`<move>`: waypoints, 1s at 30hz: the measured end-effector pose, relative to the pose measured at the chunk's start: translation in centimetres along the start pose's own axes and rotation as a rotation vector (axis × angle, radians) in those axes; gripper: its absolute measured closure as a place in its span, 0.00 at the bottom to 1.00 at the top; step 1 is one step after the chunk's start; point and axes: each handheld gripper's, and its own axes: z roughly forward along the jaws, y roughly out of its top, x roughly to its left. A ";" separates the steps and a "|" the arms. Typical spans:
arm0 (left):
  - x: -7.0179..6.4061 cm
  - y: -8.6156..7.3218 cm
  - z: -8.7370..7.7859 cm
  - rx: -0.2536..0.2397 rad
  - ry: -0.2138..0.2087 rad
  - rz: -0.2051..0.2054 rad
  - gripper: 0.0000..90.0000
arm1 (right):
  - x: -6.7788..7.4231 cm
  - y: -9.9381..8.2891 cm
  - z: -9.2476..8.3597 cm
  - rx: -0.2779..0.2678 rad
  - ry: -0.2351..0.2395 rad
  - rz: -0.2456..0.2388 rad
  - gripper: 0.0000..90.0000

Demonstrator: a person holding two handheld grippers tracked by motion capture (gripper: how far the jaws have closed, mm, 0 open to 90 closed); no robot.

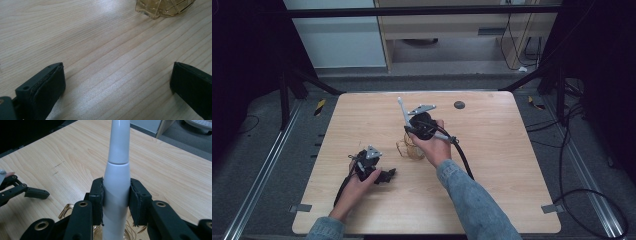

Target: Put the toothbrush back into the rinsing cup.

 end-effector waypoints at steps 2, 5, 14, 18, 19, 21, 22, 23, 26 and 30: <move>0.0 0.0 0.0 0.000 0.000 0.000 0.00 | 0.0 0.0 0.0 0.003 0.000 -0.002 0.74; 0.0 0.0 0.0 0.000 0.000 0.000 0.00 | 0.1 -0.1 0.1 0.010 0.002 -0.007 0.74; 0.0 0.0 0.0 0.000 0.000 0.000 0.00 | 0.1 -0.2 0.2 0.021 0.002 -0.011 0.74; 0.0 0.0 0.0 0.000 0.000 0.000 0.00 | 0.2 -0.2 0.3 0.023 0.004 -0.014 0.74; 0.0 0.0 0.0 0.000 0.000 0.001 0.00 | 0.2 -0.2 0.3 0.023 0.004 -0.015 0.74; 0.0 0.0 0.0 0.000 0.000 0.000 0.00 | 0.2 -0.2 0.3 0.025 0.005 -0.015 0.74; 0.0 0.0 0.0 0.000 0.000 0.000 0.00 | 0.2 -0.2 0.3 0.025 0.005 -0.015 0.74; 0.0 0.0 0.0 0.000 0.000 0.000 0.00 | 0.2 -0.2 0.4 0.027 0.004 -0.013 0.74; 0.0 0.0 0.0 0.000 -0.001 -0.001 0.00 | 0.1 -0.3 0.4 0.030 0.006 -0.011 0.74; 0.0 0.0 0.0 0.000 -0.001 0.000 0.00 | 0.2 -0.3 0.6 0.031 0.009 -0.014 0.74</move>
